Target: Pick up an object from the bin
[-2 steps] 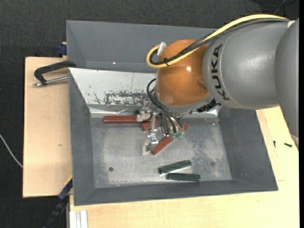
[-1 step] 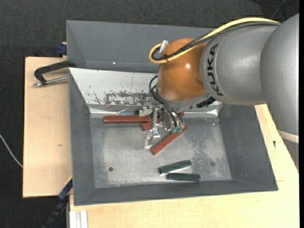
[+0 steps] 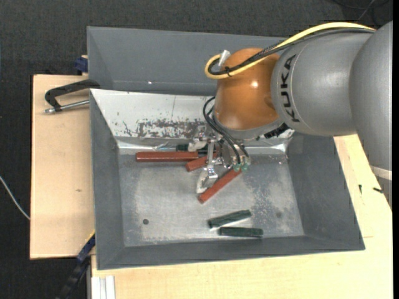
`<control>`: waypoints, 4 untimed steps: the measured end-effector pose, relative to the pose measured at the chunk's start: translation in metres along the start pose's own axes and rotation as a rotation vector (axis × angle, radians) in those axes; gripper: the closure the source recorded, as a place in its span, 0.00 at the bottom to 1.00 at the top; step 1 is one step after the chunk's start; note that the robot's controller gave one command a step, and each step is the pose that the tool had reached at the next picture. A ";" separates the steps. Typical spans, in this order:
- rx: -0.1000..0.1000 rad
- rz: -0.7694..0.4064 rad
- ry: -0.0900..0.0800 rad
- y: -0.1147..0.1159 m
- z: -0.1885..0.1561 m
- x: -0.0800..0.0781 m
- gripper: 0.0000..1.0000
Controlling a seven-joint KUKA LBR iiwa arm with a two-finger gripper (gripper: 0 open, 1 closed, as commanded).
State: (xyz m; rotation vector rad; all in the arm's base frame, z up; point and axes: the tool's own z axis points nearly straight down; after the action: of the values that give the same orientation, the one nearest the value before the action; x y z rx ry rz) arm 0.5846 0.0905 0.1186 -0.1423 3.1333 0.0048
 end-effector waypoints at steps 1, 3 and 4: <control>-0.007 0.034 -0.006 -0.048 0.028 -0.001 0.00; 0.005 0.144 0.009 -0.034 0.039 -0.015 1.00; 0.005 0.144 0.009 -0.034 0.039 -0.015 1.00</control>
Offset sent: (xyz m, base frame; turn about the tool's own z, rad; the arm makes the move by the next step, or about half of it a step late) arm 0.0151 -0.0553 -0.0388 0.1284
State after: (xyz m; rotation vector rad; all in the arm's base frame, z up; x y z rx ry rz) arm 0.6026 0.0579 0.0797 0.0843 3.1444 -0.0032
